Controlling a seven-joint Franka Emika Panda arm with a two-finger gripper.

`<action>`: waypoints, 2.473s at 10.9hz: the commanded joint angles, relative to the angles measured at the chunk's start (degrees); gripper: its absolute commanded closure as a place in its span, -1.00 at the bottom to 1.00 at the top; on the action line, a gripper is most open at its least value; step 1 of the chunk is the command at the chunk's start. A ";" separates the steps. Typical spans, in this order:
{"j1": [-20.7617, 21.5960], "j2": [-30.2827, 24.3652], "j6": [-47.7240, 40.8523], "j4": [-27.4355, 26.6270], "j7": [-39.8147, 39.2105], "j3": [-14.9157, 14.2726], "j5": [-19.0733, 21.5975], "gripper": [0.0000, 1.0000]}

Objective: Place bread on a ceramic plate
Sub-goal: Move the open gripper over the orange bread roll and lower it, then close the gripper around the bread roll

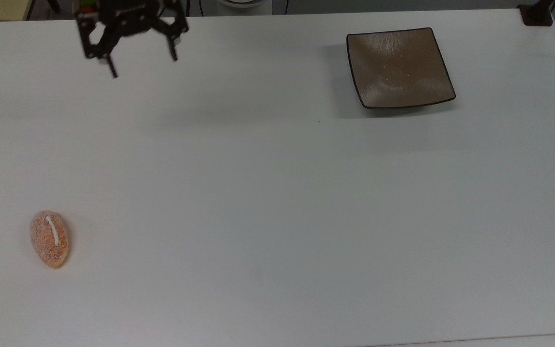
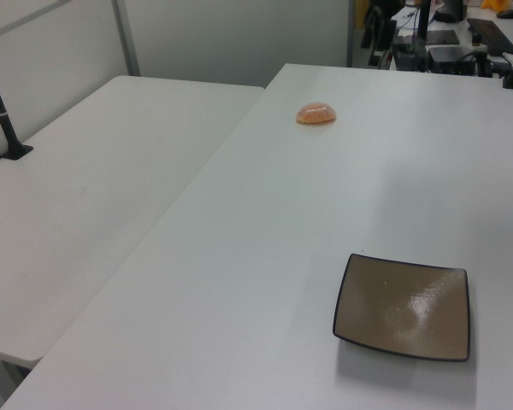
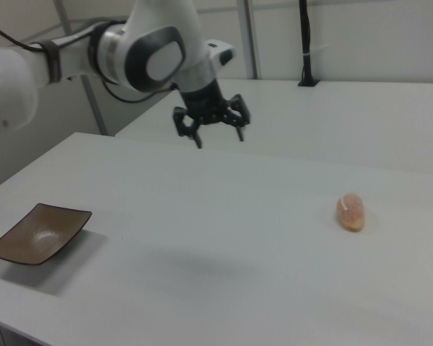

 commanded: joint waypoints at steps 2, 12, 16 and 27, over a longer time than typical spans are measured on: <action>-4.48 10.08 10.62 6.76 -0.91 0.06 0.59 -1.00; -9.06 35.48 34.80 20.73 -0.65 0.06 2.35 -1.00; -9.85 41.03 39.20 23.38 -0.56 0.15 2.26 -1.00; -11.44 47.90 45.72 25.49 -0.39 0.32 2.17 -0.79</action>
